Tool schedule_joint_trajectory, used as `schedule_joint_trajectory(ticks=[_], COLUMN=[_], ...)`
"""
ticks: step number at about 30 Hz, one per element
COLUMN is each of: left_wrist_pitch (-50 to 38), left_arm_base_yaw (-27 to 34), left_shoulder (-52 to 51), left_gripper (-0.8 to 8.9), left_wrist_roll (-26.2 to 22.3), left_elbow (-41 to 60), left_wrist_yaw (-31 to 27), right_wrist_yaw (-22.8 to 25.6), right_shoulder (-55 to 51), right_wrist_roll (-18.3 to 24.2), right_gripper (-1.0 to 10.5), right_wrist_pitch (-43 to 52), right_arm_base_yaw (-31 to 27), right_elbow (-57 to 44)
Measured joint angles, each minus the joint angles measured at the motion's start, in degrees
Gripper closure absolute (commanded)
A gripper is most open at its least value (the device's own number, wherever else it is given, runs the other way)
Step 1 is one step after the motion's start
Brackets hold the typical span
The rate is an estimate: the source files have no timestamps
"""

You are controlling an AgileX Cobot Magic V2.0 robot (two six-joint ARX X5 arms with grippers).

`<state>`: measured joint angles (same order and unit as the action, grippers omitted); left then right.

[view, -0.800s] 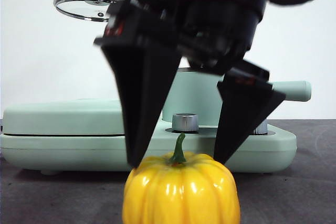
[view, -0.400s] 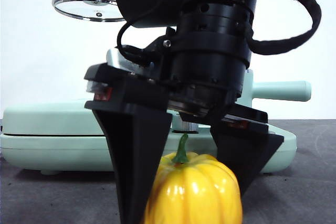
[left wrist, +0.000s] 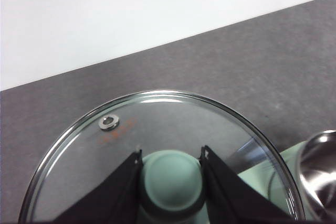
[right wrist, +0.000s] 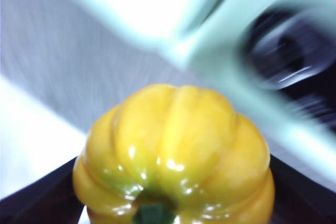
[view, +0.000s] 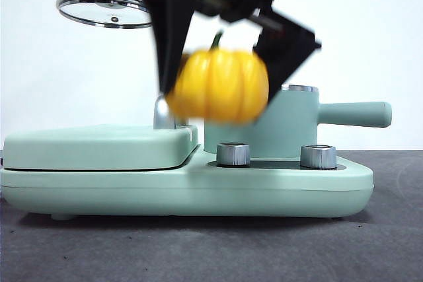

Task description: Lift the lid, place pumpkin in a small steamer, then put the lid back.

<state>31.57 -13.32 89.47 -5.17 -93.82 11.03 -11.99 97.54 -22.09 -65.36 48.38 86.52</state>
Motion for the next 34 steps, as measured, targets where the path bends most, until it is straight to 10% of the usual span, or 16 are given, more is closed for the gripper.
schedule_joint_trajectory(ticks=[12,34], left_wrist_pitch=[0.02,0.35], left_arm_base_yaw=[0.31,0.28], left_shoulder=[0.0,0.0], left_gripper=[7.6,7.6], left_wrist_roll=[0.0,0.0], left_elbow=[0.0,0.0], left_wrist_yaw=[-0.09,-0.04], right_wrist_yaw=[4.04,7.98], right_shoulder=[12.9,28.15], right_wrist_roll=[10.1,14.64], right_gripper=[6.4,6.1], right_wrist_pitch=[-9.31,-10.93], right_arm_base_yaw=[-18.01,-19.04], right_elbow=[28.0,34.29])
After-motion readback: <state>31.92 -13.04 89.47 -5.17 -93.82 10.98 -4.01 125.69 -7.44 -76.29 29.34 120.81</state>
